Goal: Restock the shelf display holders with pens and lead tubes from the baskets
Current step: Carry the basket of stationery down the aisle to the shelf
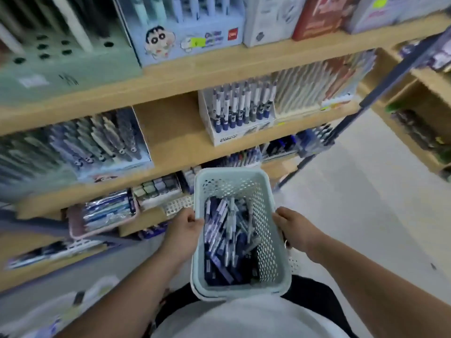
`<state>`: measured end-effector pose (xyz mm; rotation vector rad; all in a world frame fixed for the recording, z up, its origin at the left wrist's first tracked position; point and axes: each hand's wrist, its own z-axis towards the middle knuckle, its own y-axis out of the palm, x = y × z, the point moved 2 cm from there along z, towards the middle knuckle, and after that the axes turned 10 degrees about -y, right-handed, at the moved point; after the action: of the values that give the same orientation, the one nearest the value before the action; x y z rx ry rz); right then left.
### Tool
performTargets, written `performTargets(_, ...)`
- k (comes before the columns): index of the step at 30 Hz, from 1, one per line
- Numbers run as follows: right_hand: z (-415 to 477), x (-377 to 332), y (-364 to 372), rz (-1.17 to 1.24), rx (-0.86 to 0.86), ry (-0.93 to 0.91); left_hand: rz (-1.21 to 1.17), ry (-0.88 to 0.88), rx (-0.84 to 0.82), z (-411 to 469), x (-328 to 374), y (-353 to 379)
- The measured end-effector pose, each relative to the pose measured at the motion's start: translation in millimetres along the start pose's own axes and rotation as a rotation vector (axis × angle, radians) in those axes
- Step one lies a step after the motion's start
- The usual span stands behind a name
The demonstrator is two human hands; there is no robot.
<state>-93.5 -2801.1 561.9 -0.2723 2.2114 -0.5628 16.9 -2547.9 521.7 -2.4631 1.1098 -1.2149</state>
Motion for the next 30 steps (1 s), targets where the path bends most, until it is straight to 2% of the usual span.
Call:
performTargets(5, 37.1, 33.1, -29.1, -0.078, -0.256, -0.073, -0.073, -0.170, 0.093, -16.7, -5.8, 53.4)
performTargets(8, 48.9, 38.6, -27.1, -0.116, -0.327, -0.099, -0.104, -0.247, 0.188, -29.0, -19.3, 64.4)
performTargets(10, 56.8, 44.1, -15.0, -0.132, -0.346, -0.101, -0.115, -0.280, 0.186, -27.8, -36.3, 68.2)
performTargets(17, 99.0, 92.8, 66.7, -0.241, -0.382, -0.110, -0.094, -0.350, 0.093, 26.8, -122.3, 81.4)
performTargets(25, 200.0, 183.3, 170.9, -0.363, -0.510, -0.239, 0.012, -0.464, 0.041, 139.2, -228.7, 125.2)
performTargets(30, 270.7, 249.7, 231.8, -0.334, -0.553, -0.228, 0.070, -0.481, 0.023, 209.0, -296.8, 146.9)
